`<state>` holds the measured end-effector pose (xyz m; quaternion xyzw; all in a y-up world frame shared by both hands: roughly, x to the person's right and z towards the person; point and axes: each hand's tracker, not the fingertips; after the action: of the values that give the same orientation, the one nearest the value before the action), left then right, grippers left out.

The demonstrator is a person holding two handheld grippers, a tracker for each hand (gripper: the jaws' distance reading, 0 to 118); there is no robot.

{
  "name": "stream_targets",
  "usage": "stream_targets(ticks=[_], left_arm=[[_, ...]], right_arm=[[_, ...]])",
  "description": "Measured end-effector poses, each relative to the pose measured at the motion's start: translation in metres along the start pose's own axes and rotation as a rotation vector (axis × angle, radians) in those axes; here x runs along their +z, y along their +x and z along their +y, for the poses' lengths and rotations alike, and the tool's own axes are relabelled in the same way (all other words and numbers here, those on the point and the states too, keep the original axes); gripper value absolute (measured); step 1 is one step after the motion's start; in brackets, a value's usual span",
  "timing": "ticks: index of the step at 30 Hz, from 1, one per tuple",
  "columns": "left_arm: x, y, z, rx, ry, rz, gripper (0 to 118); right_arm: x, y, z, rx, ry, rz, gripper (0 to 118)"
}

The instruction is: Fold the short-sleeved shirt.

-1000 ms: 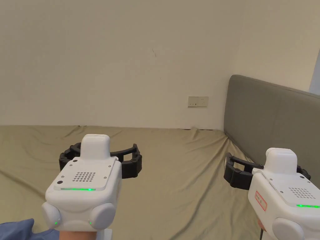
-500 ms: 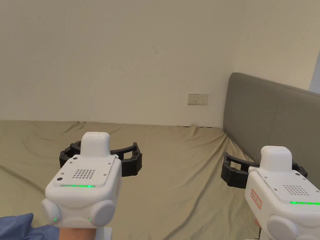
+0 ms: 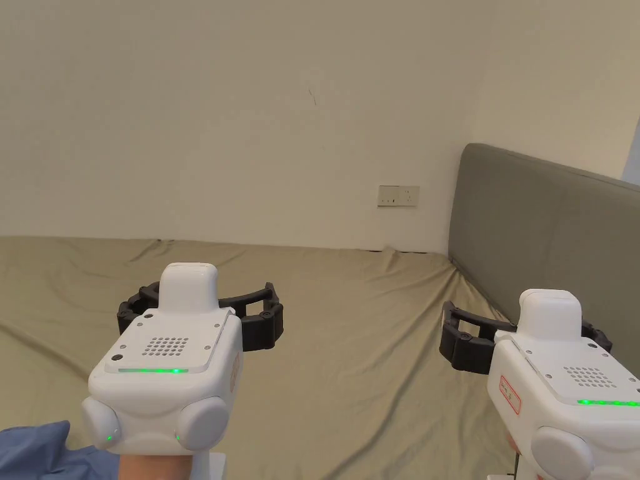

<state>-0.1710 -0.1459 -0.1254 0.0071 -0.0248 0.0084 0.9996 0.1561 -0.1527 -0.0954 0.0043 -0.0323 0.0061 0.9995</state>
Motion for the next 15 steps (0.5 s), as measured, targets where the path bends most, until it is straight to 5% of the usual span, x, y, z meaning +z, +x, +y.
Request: stream_targets(ticks=[15], left_arm=[[0.0011,-0.0024,-0.0014,-0.006,0.009,0.004,118]], right_arm=[[-0.0006,-0.0020,-0.0013,0.001,0.000,0.007,118]])
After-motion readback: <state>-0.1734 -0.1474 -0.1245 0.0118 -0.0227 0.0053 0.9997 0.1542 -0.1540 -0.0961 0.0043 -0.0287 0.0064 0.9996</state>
